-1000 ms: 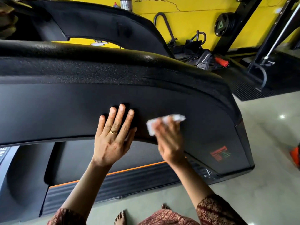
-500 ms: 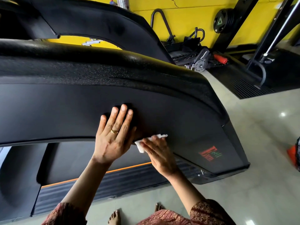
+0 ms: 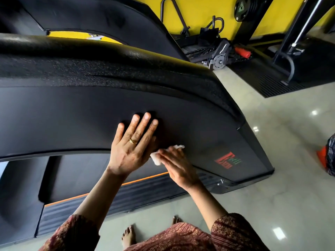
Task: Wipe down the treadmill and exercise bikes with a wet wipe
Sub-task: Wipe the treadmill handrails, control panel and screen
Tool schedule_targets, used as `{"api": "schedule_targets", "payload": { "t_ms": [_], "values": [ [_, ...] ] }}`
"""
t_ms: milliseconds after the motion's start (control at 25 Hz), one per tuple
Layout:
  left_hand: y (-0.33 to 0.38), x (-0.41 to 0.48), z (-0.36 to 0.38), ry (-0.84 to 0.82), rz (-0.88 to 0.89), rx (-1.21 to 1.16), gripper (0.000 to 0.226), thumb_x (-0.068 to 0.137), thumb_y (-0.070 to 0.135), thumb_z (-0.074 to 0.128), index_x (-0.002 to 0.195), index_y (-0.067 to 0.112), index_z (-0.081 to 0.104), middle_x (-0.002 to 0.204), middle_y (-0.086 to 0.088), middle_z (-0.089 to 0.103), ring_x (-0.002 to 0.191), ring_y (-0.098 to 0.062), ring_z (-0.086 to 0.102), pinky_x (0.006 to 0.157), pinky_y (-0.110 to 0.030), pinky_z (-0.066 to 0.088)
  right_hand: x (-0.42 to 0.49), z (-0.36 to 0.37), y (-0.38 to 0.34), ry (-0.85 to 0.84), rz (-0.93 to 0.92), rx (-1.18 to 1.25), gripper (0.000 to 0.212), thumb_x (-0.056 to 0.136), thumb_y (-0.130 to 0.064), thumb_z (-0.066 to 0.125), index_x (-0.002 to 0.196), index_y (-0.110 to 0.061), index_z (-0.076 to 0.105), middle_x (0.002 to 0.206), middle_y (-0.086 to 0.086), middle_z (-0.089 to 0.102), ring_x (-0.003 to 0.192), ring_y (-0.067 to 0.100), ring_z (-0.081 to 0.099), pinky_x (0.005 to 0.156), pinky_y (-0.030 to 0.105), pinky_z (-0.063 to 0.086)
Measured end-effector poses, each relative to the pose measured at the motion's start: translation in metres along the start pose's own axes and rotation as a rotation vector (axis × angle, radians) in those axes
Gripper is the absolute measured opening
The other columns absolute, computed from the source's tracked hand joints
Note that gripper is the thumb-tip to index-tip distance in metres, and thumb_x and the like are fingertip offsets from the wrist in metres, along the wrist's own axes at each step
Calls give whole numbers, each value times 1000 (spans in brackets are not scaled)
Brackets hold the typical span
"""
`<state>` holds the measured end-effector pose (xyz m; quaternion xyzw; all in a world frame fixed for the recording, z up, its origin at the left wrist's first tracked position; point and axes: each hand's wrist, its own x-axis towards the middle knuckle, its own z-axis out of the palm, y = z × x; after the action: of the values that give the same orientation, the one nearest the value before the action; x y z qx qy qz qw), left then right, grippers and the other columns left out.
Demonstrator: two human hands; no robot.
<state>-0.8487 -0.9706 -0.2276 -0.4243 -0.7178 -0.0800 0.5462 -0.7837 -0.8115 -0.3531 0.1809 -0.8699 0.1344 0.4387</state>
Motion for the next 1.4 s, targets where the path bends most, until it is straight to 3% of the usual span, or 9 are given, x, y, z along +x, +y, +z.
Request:
{"api": "schedule_targets", "payload": {
  "t_ms": [240, 440, 520, 720, 880, 1080, 1160, 1280, 1400],
  "values": [
    [20, -5, 10, -31, 76, -39, 51, 88, 21, 62, 137, 16, 46, 157, -1, 19, 143, -17, 23, 113, -35, 19, 42, -38, 48, 594, 605, -14, 34, 101, -9, 34, 129, 9, 43, 146, 16, 29, 145, 24, 13, 117, 46, 13],
    [30, 3, 24, -24, 92, -54, 62, 81, 22, 68, 138, 17, 45, 156, -2, 22, 142, -17, 25, 111, -36, 21, 2, -1, 5, 301, 258, 18, 35, 103, -16, 34, 138, -17, 37, 151, 1, 35, 141, 22, 26, 117, 35, 16],
    [29, 1, 25, -3, 106, -26, 61, 82, 23, 67, 139, 16, 46, 155, -2, 25, 142, -18, 26, 112, -37, 20, 15, -6, 14, 318, 248, 22, 45, 103, -17, 33, 147, -24, 27, 157, -9, 18, 144, 16, 17, 118, 33, 15],
    [31, -2, 26, 11, 118, 19, 55, 86, 25, 63, 138, 17, 46, 156, -2, 24, 143, -18, 24, 115, -37, 17, 34, -25, 49, 801, 803, 126, 45, 103, -19, 31, 135, 11, 39, 151, 14, 21, 143, 30, 14, 118, 36, 13],
    [29, -1, 26, 14, 114, 43, 55, 86, 26, 62, 139, 16, 47, 156, -2, 24, 143, -19, 23, 116, -38, 16, 40, -26, 45, 976, 1132, 363, 44, 102, -17, 36, 136, 12, 35, 149, 28, 21, 142, 24, 17, 117, 50, 15],
    [28, 1, 26, 9, 114, 21, 53, 86, 25, 62, 137, 15, 48, 156, -2, 24, 143, -18, 23, 116, -37, 15, 51, -11, 6, 529, 485, 120, 44, 103, -17, 31, 147, -12, 29, 157, -3, 12, 145, 17, 11, 118, 43, 11],
    [27, -1, 24, 4, 113, -1, 52, 87, 24, 62, 137, 15, 48, 156, -1, 24, 143, -17, 25, 115, -36, 17, 26, -4, 21, 617, 683, 175, 44, 104, -21, 31, 144, -2, 32, 157, 1, 15, 144, 10, 12, 119, 36, 11],
    [22, -7, 16, -53, 113, -46, 49, 89, 21, 61, 136, 16, 49, 156, 1, 23, 143, -16, 24, 113, -34, 19, 26, -11, 33, 923, 1320, 477, 50, 101, -19, 32, 142, 8, 26, 154, 21, 14, 140, 0, 12, 116, 18, 9],
    [10, -19, 6, -97, 137, -62, 50, 87, 19, 62, 135, 17, 50, 156, 1, 22, 143, -15, 23, 113, -34, 19, 55, 3, -14, 871, 1128, 428, 49, 102, -18, 33, 148, -10, 17, 155, 9, 12, 142, 11, 12, 118, 27, 9]
  ]
}}
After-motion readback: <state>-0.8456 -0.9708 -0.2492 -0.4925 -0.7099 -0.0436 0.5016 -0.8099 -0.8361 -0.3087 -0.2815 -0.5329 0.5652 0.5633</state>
